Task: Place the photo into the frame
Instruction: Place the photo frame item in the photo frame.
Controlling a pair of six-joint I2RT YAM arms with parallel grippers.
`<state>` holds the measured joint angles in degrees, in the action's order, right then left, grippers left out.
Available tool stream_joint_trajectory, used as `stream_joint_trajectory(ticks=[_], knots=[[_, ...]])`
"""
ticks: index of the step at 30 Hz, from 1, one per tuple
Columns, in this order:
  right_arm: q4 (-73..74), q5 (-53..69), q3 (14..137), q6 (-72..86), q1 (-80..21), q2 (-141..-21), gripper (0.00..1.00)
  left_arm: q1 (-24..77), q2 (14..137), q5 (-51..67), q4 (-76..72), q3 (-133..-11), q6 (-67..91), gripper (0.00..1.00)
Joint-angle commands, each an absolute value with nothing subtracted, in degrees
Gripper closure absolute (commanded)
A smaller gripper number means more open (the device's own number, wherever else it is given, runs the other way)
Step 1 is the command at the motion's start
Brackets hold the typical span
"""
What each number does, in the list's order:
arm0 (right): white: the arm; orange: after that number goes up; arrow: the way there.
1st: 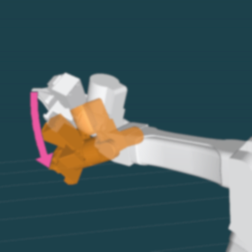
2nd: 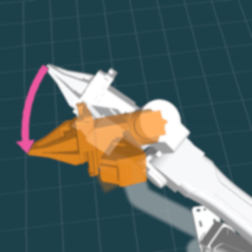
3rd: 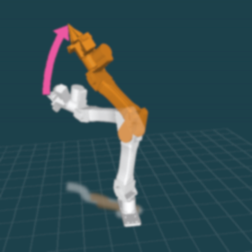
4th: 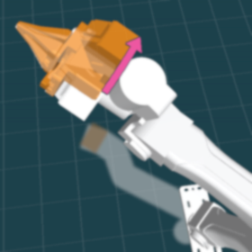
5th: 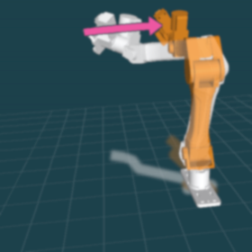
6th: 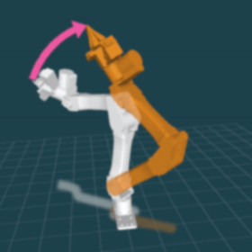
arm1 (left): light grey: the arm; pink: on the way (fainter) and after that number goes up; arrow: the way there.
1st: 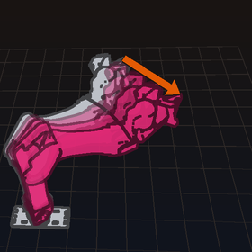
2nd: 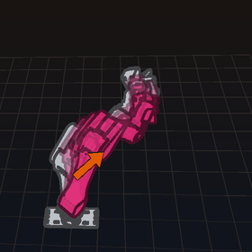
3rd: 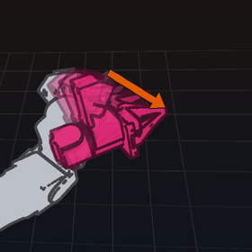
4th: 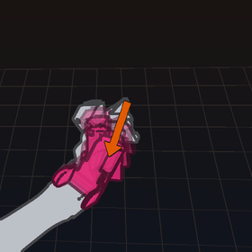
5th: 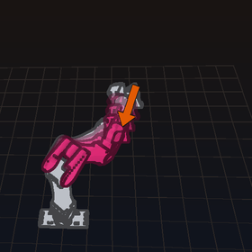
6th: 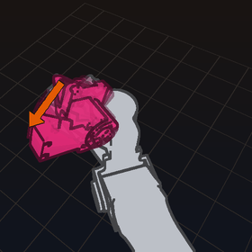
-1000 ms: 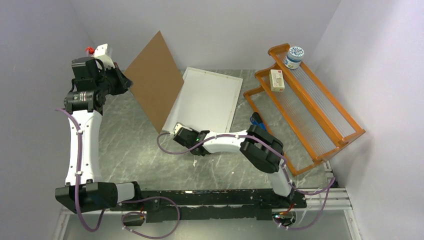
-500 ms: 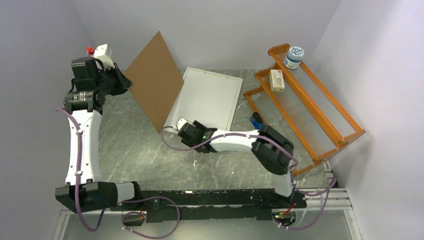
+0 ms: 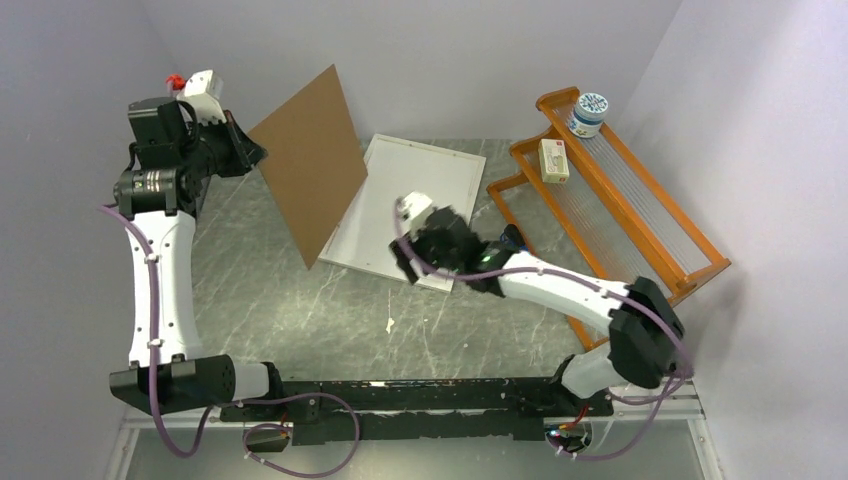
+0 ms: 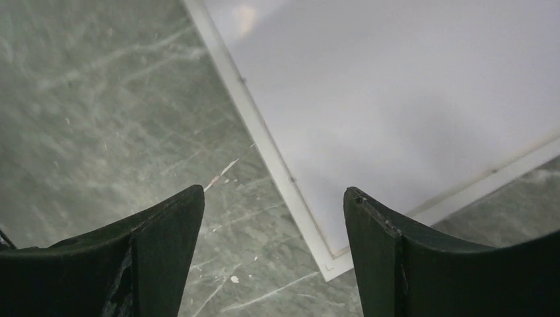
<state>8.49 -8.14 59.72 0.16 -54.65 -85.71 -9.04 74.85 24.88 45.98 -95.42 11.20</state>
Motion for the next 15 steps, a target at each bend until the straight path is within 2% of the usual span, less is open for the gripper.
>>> stream_joint_trajectory(ticks=[1, 4, 7, 12, 15], knots=[[-1.2, 7.4, 57.6, 16.5, -42.3, -75.9, 0.16, -9.3, 72.8, 33.0, 44.4, -101.7, 8.7, 0.97], [-3.9, 11.9, 57.7, 28.0, -35.6, -72.4, 0.07, -9.3, 71.9, 33.0, 45.2, -103.8, 10.9, 0.97], [-3.7, 10.3, 58.4, 41.3, -34.1, -71.8, 0.01, -9.3, 70.1, 32.9, 42.3, -103.2, 17.2, 0.97], [-15.7, 13.8, 49.9, 66.1, -34.5, -72.0, 0.01, -9.3, 68.7, 32.7, 37.3, -100.9, 28.2, 0.97], [-21.0, 10.4, 44.4, 75.9, -36.8, -70.7, 0.01, -9.3, 68.4, 28.4, 37.4, -100.5, 32.2, 0.97]])
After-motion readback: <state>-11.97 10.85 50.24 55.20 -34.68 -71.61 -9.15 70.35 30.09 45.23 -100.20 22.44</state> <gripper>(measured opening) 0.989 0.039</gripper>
